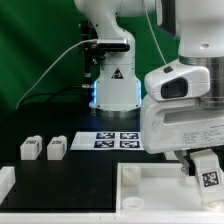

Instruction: Assemble one leg

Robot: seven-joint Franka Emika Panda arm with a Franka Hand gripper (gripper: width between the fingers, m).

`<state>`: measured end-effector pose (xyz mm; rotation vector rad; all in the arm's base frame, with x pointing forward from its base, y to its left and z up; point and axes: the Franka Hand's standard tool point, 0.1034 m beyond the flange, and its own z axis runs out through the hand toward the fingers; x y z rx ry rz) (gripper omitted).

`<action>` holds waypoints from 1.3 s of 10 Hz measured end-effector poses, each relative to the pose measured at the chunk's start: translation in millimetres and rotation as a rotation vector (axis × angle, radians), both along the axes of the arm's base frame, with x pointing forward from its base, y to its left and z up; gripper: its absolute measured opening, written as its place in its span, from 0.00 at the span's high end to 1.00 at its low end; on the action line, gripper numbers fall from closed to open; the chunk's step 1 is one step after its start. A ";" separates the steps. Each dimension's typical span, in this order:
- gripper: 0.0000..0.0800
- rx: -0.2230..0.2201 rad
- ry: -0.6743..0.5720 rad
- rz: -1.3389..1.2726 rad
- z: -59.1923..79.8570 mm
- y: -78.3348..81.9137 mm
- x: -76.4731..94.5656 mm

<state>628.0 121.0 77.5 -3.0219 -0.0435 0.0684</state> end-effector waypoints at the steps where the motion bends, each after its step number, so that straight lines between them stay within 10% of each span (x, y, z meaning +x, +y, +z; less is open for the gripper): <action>1: 0.35 0.000 0.000 -0.002 -0.2 -1.6 0.3; 4: 0.63 -0.003 0.007 -0.048 -1.1 -2.0 0.0; 13: 0.63 0.080 0.128 -1.175 -2.8 -5.6 3.5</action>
Offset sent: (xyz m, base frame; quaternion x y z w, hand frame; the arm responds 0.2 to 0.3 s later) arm 0.0000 0.0000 0.0000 0.0000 0.0000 0.0899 0.9960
